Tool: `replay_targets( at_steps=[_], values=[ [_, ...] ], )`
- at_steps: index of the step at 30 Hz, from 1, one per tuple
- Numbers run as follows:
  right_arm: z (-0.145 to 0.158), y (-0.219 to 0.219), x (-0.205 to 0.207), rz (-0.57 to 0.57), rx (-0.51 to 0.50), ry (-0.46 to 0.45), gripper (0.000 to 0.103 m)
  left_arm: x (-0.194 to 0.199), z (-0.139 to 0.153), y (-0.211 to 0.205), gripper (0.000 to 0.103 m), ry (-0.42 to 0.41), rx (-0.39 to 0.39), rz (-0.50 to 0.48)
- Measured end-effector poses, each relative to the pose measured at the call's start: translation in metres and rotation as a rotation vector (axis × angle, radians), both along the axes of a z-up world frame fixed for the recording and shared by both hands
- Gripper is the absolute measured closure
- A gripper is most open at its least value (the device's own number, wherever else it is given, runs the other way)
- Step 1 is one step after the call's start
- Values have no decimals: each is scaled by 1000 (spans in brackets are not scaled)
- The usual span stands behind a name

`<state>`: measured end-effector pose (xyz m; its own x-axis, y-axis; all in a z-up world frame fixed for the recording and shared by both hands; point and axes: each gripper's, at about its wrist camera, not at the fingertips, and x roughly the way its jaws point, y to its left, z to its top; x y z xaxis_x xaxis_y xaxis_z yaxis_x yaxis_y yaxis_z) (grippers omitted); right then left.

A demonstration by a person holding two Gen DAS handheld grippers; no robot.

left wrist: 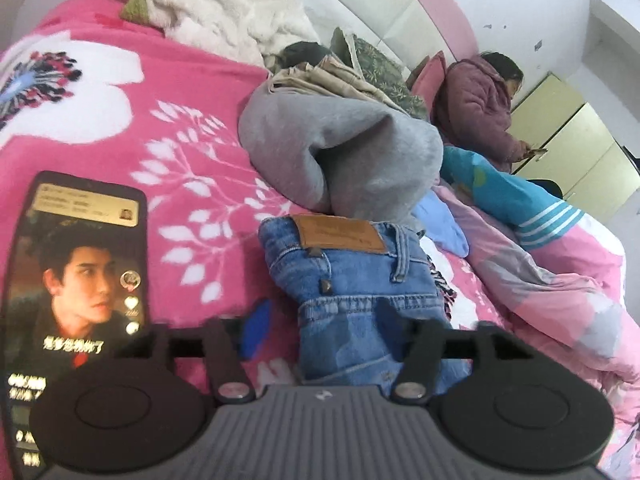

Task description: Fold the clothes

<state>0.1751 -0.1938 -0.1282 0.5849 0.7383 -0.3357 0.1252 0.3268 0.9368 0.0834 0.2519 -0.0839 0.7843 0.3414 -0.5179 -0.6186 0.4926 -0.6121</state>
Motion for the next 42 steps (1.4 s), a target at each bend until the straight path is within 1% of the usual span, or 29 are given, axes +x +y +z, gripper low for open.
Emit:
replay_targets(
  at_steps=[1,2,4,6,7,8,10,11,13,16,17,20,22,23,24,25,26,27,28,29,31,32,34,35,36,38,40,42],
  values=[
    [11,-4,-7,48,-50,-21,40,-1,-1,-3,39,2,-9,-5],
    [24,-6,-15,102,-109,-41,36,-4,0,-7,40,-6,-13,-12],
    [53,-7,-31,233,-224,-113,36,-12,1,-17,41,-30,-17,-28],
    [89,-2,-40,346,-302,-244,36,-15,3,-26,41,-41,9,-39],
    [107,5,-39,387,-333,-328,36,-17,4,-30,41,-46,25,-44],
    [126,13,-36,421,-362,-417,36,-16,4,-33,41,-51,33,-48],
    [152,38,-19,473,-421,-568,36,-11,2,-36,41,-43,25,-60],
    [160,55,-7,497,-455,-617,36,-9,1,-37,41,-42,16,-62],
    [171,107,33,556,-531,-695,36,-8,-2,-40,41,-51,22,-63],
    [163,185,87,691,-603,-780,34,-7,-7,-41,41,-76,51,-63],
    [156,204,96,725,-626,-791,33,-7,-9,-41,41,-84,61,-66],
    [124,261,132,840,-719,-765,32,-6,-14,-37,41,-102,76,-73],
    [103,278,141,896,-730,-717,32,-6,-17,-34,41,-110,81,-77],
    [93,285,145,923,-731,-691,34,-6,-19,-33,43,-113,84,-80],
    [86,290,147,953,-715,-666,36,-7,-20,-32,47,-116,88,-83],
    [81,292,144,975,-697,-654,51,-7,-21,-31,47,-119,92,-86],
    [78,294,139,982,-702,-660,70,-8,-23,-31,49,-121,96,-89],
    [77,295,133,985,-714,-670,76,-9,-23,-30,49,-127,93,-91],
    [75,297,127,968,-744,-688,87,-10,-23,-29,49,-134,89,-93],
    [78,297,122,942,-767,-706,96,-11,-22,-28,49,-141,84,-94],
    [90,294,114,880,-799,-749,97,-13,-22,-25,48,-150,76,-96],
    [99,292,111,847,-820,-783,97,-13,-22,-24,48,-151,74,-95],
    [113,295,106,818,-888,-877,97,-11,-22,-24,48,-141,77,-101],
    [117,296,105,811,-915,-907,97,-10,-22,-24,48,-135,82,-103],
    [117,297,106,812,-952,-926,97,-9,-23,-24,48,-131,82,-110],
    [103,303,111,836,-1049,-935,97,-7,-24,-23,48,-125,74,-127],
    [88,306,120,851,-1133,-910,97,-7,-24,-22,49,-125,68,-133],
    [87,307,123,837,-1155,-921,97,-7,-24,-21,49,-128,61,-138]
  ],
)
